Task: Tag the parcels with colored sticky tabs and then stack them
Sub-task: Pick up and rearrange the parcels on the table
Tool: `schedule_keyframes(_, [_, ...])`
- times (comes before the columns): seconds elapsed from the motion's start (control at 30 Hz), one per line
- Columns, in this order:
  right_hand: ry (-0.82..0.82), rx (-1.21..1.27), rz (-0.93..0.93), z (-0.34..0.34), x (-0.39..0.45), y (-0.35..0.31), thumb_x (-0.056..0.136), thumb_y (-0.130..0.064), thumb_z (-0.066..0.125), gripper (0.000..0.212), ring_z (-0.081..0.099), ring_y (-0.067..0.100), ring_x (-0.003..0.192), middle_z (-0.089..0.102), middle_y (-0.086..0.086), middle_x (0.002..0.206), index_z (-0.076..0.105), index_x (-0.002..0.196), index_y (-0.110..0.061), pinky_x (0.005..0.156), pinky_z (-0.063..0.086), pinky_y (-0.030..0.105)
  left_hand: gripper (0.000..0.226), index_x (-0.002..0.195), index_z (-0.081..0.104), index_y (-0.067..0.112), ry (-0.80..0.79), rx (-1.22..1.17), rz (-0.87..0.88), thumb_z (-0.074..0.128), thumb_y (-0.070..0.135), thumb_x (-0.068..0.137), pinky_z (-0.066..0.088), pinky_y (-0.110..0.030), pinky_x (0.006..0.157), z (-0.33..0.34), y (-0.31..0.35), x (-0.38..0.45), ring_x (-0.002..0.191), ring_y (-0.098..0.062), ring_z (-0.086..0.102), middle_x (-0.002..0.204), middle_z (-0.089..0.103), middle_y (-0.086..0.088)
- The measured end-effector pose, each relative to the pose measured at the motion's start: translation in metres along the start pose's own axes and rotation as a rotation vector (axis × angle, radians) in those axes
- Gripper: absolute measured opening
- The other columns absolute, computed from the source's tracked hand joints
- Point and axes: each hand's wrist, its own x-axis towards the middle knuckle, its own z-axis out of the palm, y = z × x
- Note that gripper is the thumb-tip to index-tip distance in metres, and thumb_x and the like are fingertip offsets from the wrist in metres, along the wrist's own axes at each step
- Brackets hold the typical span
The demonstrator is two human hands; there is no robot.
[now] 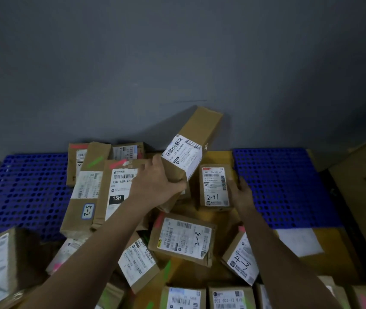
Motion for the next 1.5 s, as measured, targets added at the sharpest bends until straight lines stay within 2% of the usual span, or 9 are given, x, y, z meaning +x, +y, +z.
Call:
schedule_keyframes(0.1, [0.054, 0.29, -0.066, -0.008, -0.009, -0.009, 0.093, -0.047, 0.053, 0.06, 0.053, 0.022, 0.121, 0.05, 0.003, 0.139, 0.04, 0.144, -0.02, 0.097, 0.044, 0.032, 0.085, 0.135, 0.031, 0.018, 0.037, 0.001, 0.075, 0.072, 0.053, 0.069, 0.041, -0.044, 0.094, 0.001, 0.006, -0.002, 0.124, -0.026, 0.04, 0.133, 0.043, -0.003])
schedule_keyframes(0.27, [-0.363, 0.719, -0.132, -0.018, -0.021, -0.047, 0.075, -0.065, 0.056, 0.081, 0.058, 0.019, 0.119, 0.054, 0.004, 0.137, 0.037, 0.144, -0.026, 0.099, 0.049, 0.04, 0.092, 0.135, 0.034, 0.017, 0.197, 0.358, 0.404, 0.083, 0.04, 0.061, 0.04, -0.043, 0.097, 0.006, 0.013, -0.004, 0.122, -0.028, 0.044, 0.133, 0.047, -0.006])
schedule_keyframes(0.43, [-0.385, 0.865, -0.05, -0.019, -0.037, -0.048, 0.062, -0.063, 0.078, 0.097, 0.059, 0.026, 0.119, 0.058, 0.01, 0.133, 0.04, 0.142, -0.023, 0.093, 0.053, 0.04, 0.091, 0.132, 0.04, 0.015, 0.418, 0.592, 0.606, 0.088, 0.024, 0.055, 0.034, -0.045, 0.097, 0.008, 0.006, 0.004, 0.115, -0.029, 0.044, 0.129, 0.051, -0.009])
schedule_keyframes(0.63, [0.089, 0.33, -0.199, -0.024, -0.077, -0.045, 0.084, -0.039, 0.069, 0.032, 0.064, 0.02, 0.082, 0.066, 0.004, 0.088, 0.058, 0.094, -0.012, 0.068, 0.052, 0.029, 0.096, 0.131, 0.04, 0.015, 0.44, 0.629, 0.617, 0.088, 0.021, 0.049, 0.031, -0.046, 0.097, -0.002, -0.006, 0.013, 0.117, -0.029, 0.043, 0.13, 0.051, -0.009])
schedule_keyframes(0.77, [0.483, -0.556, -0.844, -0.033, -0.075, -0.043, 0.068, -0.041, 0.082, 0.067, 0.041, 0.026, 0.113, 0.047, 0.01, 0.123, 0.051, 0.121, -0.016, 0.096, 0.04, 0.045, 0.098, 0.138, 0.033, 0.018, 0.204, 0.466, 0.602, 0.083, 0.035, 0.056, 0.03, -0.048, 0.103, -0.016, -0.001, 0.017, 0.125, -0.028, 0.042, 0.136, 0.046, -0.005])
schedule_keyframes(0.9, [0.436, -0.988, -1.017, -0.038, -0.058, -0.06, 0.051, -0.041, 0.09, 0.105, 0.028, 0.035, 0.135, 0.033, 0.013, 0.144, 0.037, 0.141, -0.025, 0.11, 0.019, 0.06, 0.099, 0.146, 0.017, 0.027, -0.112, 0.299, 0.593, 0.072, 0.051, 0.068, 0.021, -0.038, 0.106, -0.034, 0.003, 0.023, 0.129, -0.018, 0.031, 0.142, 0.035, 0.004])
schedule_keyframes(1.23, [0.277, -1.159, -1.028, -0.036, -0.035, -0.091, 0.049, -0.058, 0.086, 0.118, 0.045, 0.036, 0.126, 0.049, 0.009, 0.139, 0.028, 0.147, -0.027, 0.098, 0.041, 0.053, 0.102, 0.146, 0.018, 0.026, -0.238, 0.351, 0.555, 0.061, 0.06, 0.06, 0.022, -0.035, 0.104, -0.051, 0.003, 0.042, 0.123, -0.017, 0.035, 0.135, 0.04, 0.004])
schedule_keyframes(1.37, [0.235, -1.189, -0.993, -0.037, -0.016, -0.107, 0.051, -0.056, 0.086, 0.104, 0.047, 0.032, 0.116, 0.056, 0.006, 0.127, 0.041, 0.14, -0.025, 0.092, 0.041, 0.047, 0.095, 0.147, 0.017, 0.024, -0.113, 0.388, 0.629, 0.065, 0.055, 0.071, 0.011, -0.035, 0.11, -0.049, 0.005, 0.054, 0.128, -0.017, 0.03, 0.138, 0.037, 0.002])
schedule_keyframes(1.5, [0.157, -1.244, -0.787, -0.028, 0.009, -0.118, 0.069, -0.058, 0.073, 0.098, 0.032, 0.028, 0.126, 0.04, 0.004, 0.14, 0.023, 0.147, -0.027, 0.101, 0.028, 0.041, 0.089, 0.152, 0.004, 0.021, 0.138, 0.455, 0.572, 0.055, 0.052, 0.086, -0.006, -0.045, 0.118, -0.05, 0.002, 0.06, 0.144, -0.023, 0.004, 0.155, 0.01, -0.005])
